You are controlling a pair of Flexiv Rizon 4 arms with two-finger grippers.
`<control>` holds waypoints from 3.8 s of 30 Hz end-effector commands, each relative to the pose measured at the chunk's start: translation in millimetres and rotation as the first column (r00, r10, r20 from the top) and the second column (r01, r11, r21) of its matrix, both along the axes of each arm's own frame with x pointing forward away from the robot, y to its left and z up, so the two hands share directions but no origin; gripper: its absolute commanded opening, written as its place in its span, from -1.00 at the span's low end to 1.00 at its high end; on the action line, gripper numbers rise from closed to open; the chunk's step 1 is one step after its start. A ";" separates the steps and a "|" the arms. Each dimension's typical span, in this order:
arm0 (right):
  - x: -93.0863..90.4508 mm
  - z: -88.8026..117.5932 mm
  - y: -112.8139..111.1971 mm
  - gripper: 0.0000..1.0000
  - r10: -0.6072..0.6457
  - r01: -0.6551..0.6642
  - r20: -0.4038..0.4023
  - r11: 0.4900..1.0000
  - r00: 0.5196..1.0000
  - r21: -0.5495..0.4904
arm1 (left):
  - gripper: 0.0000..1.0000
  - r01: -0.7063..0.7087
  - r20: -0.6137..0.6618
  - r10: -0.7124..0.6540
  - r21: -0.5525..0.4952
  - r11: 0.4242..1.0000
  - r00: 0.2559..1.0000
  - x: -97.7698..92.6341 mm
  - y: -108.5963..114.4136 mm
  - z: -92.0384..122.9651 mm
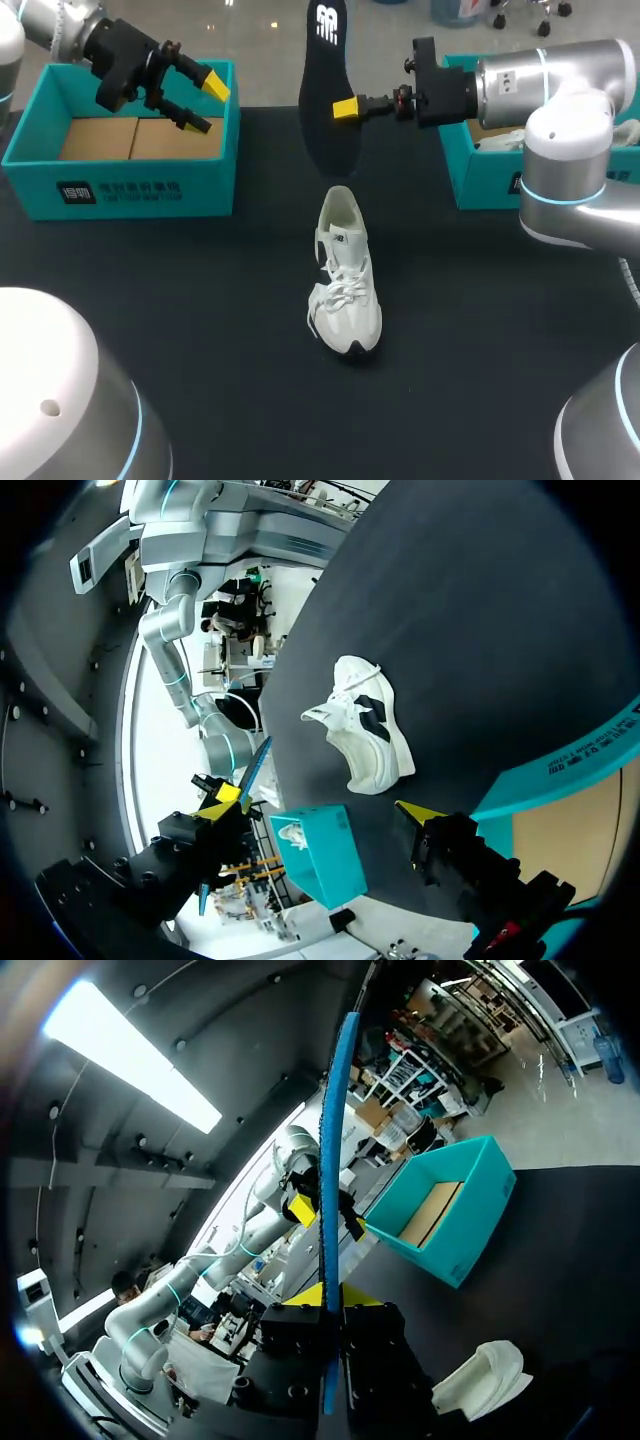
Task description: Take the shoe out of the shoebox, open the shoe tongue, remove and reinsert the insole, then place the shoe into the shoebox
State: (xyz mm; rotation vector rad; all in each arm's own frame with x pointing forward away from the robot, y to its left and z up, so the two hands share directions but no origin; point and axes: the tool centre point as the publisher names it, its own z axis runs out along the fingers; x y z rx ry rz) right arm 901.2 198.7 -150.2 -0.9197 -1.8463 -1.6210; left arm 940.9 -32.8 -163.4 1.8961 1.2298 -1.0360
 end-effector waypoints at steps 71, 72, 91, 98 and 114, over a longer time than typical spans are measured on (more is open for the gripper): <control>33.7 -141.1 18.8 -1.00 0.012 0.022 0.296 0.993 0.955 -0.112 | 1.00 0.002 0.001 -0.002 0.003 1.000 1.000 0.2 0.4 0.2; 33.3 -143.1 18.4 -1.00 0.013 0.022 0.294 0.993 0.956 -0.118 | 1.00 0.002 0.001 -0.002 0.003 1.000 1.000 0.2 0.4 0.2; 40.8 -133.2 6.3 -1.00 -0.015 0.061 0.325 0.989 0.946 -0.132 | 1.00 0.002 0.001 -0.002 0.003 1.000 1.000 0.2 0.4 0.2; 31.1 -141.2 3.8 -1.00 -0.009 0.051 0.294 0.989 0.956 -0.136 | 1.00 0.002 0.001 -0.002 0.003 1.000 1.000 0.2 0.4 0.2; 24.3 -146.1 -1.6 -1.00 -0.013 0.057 0.283 0.987 0.959 -0.149 | 1.00 0.002 0.001 -0.002 0.003 1.000 1.000 0.2 0.4 0.2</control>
